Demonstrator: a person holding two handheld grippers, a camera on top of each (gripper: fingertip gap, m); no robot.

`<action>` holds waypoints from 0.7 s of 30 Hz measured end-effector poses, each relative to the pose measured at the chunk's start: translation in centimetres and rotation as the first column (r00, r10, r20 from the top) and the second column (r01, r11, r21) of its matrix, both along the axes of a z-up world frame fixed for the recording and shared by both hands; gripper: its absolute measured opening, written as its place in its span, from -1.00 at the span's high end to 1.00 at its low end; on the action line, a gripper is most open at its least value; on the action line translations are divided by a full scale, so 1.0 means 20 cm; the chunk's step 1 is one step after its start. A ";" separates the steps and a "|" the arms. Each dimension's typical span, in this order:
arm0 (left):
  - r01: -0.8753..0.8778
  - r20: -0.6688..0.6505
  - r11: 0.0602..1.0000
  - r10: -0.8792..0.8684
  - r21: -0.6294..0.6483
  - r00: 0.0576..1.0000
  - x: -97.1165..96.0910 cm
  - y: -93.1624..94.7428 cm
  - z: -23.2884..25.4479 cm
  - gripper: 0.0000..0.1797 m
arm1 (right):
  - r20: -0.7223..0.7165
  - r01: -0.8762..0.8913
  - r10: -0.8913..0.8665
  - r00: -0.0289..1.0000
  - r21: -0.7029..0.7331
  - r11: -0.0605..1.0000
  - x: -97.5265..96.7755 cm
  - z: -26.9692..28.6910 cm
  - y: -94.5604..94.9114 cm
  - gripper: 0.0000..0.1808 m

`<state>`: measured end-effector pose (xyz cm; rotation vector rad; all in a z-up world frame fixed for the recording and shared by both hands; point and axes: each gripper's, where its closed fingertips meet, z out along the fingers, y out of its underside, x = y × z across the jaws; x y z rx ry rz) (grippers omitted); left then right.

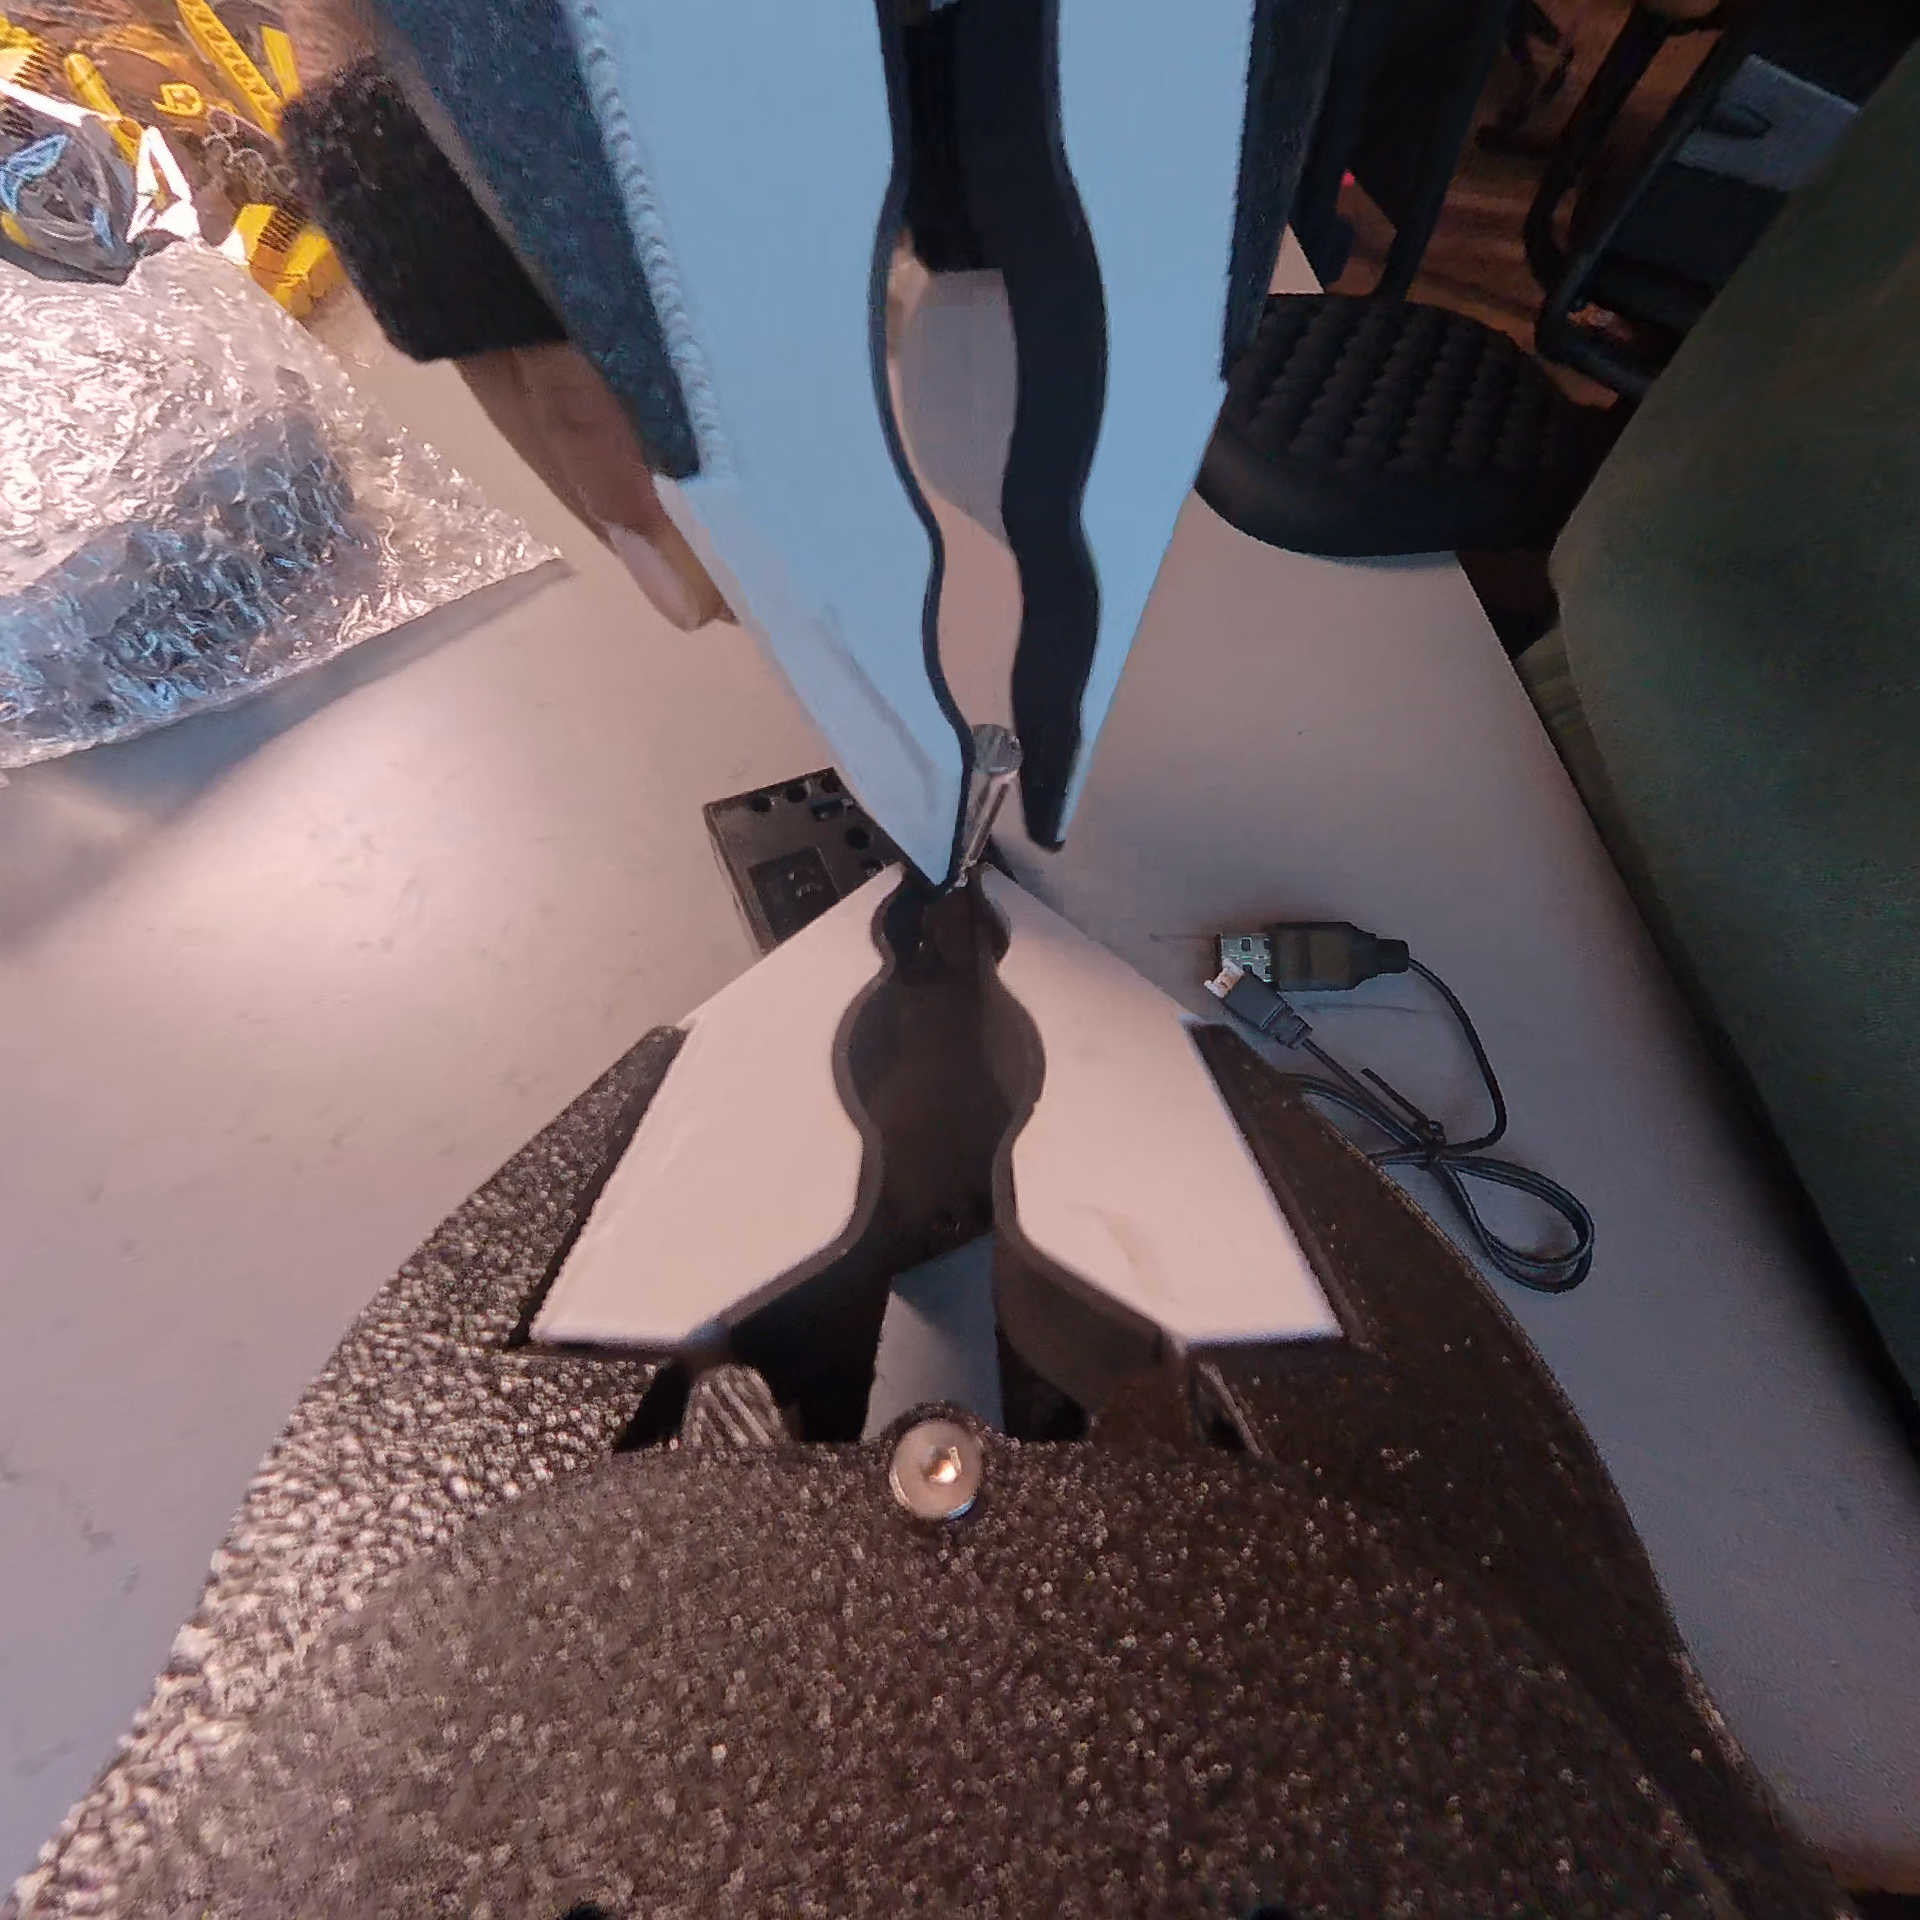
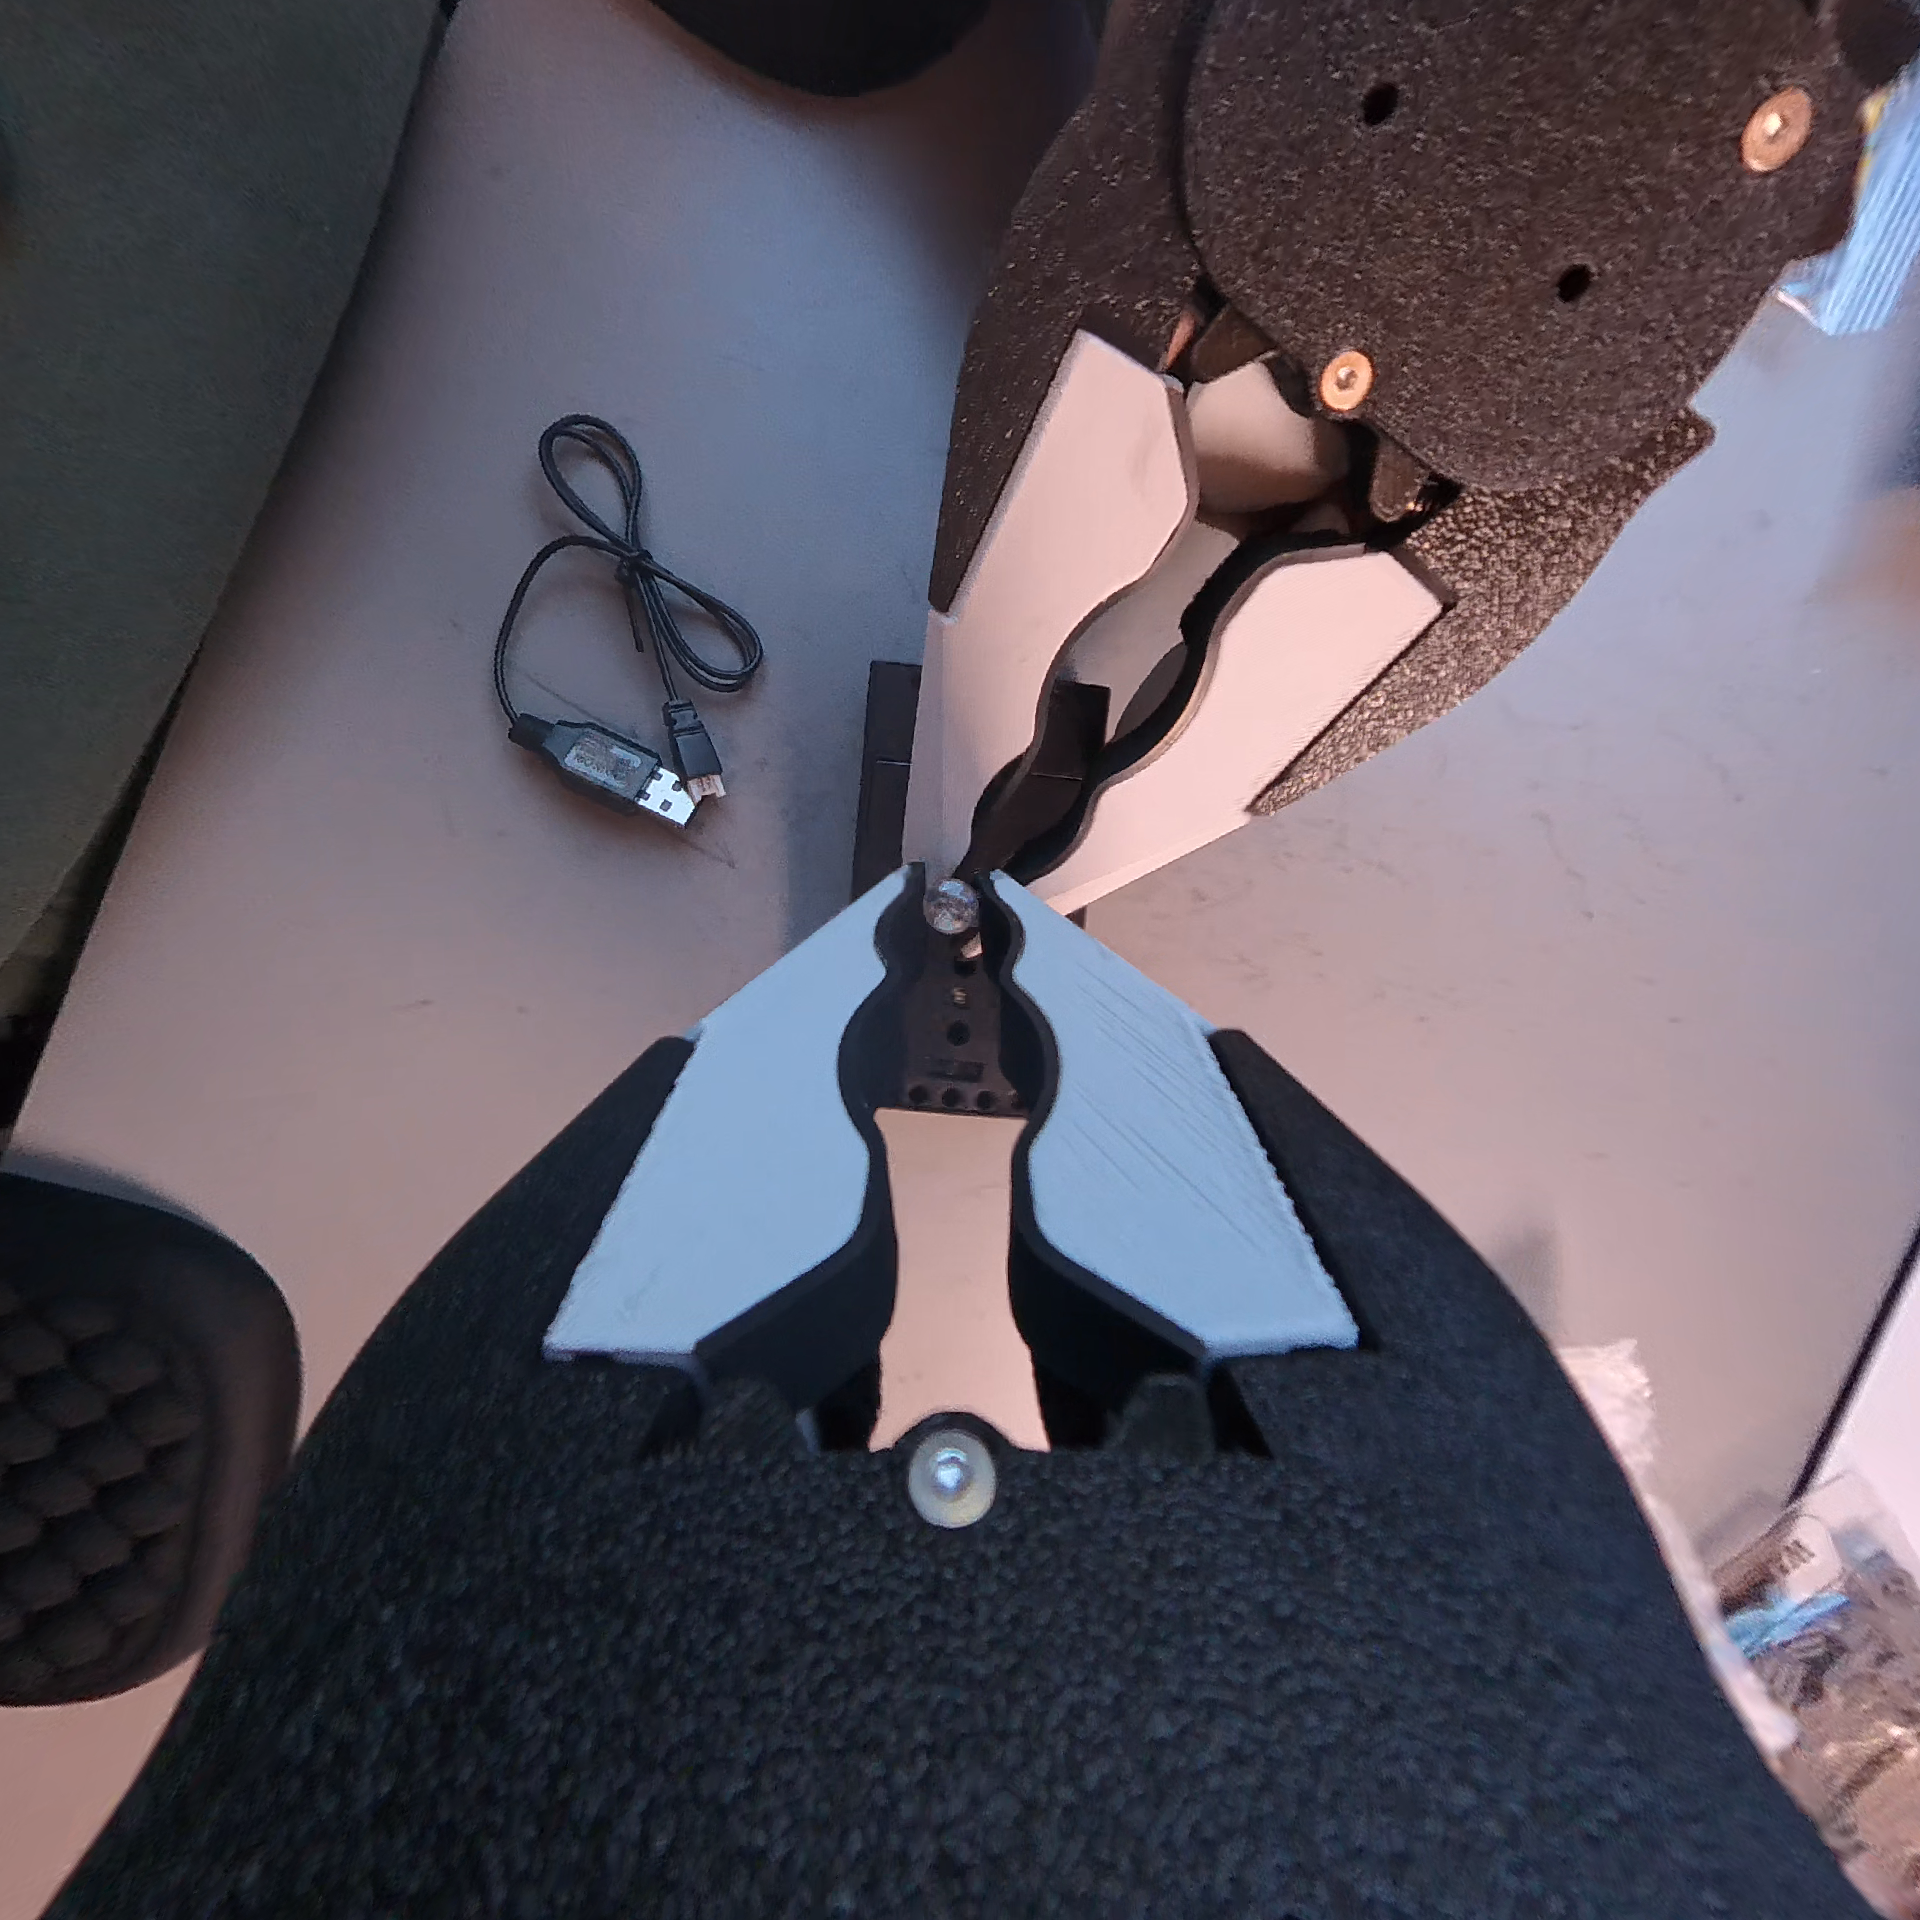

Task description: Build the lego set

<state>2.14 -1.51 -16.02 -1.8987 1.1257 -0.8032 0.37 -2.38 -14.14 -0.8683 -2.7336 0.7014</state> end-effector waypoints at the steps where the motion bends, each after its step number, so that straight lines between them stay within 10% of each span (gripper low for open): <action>1: -0.014 -0.005 1.000 0.014 0.009 1.000 0.00 0.01 0.00 0.92 | 0.021 0.024 -0.024 0.999 -0.009 1.000 0.01 0.00 0.00 0.82; 12: -0.061 -0.009 0.998 0.061 0.007 0.998 -0.02 0.04 0.00 0.93 | 0.107 0.516 -0.512 0.852 -0.007 0.857 0.00 0.07 0.07 0.87; 21: -0.020 0.064 1.000 0.020 0.006 0.998 -0.02 0.03 0.05 0.88 | 0.070 0.003 -0.017 0.997 0.195 0.981 0.01 0.06 0.08 0.92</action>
